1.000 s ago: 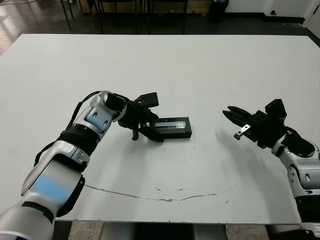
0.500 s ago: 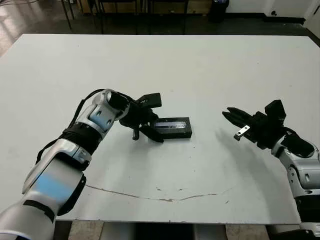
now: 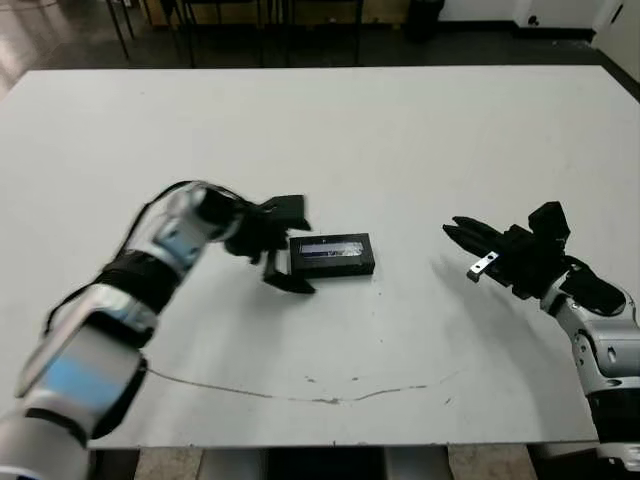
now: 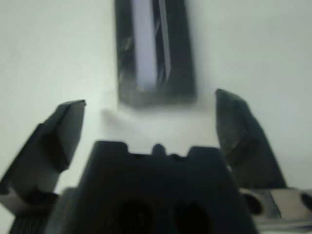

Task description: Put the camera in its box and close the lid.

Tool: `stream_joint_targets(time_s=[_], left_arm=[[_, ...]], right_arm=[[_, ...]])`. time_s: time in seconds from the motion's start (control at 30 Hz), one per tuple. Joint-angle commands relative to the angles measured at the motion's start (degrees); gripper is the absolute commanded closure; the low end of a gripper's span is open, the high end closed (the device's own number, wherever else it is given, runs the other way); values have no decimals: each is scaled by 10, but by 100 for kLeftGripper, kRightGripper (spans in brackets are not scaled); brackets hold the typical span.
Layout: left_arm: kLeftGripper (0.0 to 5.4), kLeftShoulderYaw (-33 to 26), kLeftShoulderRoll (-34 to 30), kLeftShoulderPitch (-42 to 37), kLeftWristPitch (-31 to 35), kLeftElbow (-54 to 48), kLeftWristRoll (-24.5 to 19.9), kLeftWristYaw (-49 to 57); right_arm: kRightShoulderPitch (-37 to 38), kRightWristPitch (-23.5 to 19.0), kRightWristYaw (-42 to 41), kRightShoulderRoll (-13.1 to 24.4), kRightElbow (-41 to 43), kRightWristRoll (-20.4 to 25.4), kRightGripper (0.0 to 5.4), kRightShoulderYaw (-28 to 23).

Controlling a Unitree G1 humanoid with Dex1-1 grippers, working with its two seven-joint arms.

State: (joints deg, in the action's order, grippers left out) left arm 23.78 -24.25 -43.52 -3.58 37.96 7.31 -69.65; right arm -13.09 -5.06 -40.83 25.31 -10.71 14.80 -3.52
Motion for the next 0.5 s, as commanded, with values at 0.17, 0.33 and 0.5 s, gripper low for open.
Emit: stream_joint_targets(time_s=[0.17, 0.33, 0.5], left_arm=[[2, -71, -109, 138, 42, -81, -32, 24], [2, -164, -148, 215, 79, -168, -99, 61], [11, -275, -41, 323, 177, -392, -114, 326]], right_arm=[[-5, 13, 0, -6, -21, -1, 540, -2], [-4, 19, 8, -6, -18, -6, 540, -3], [9, 14, 48, -40, 16, 13, 540, -17]])
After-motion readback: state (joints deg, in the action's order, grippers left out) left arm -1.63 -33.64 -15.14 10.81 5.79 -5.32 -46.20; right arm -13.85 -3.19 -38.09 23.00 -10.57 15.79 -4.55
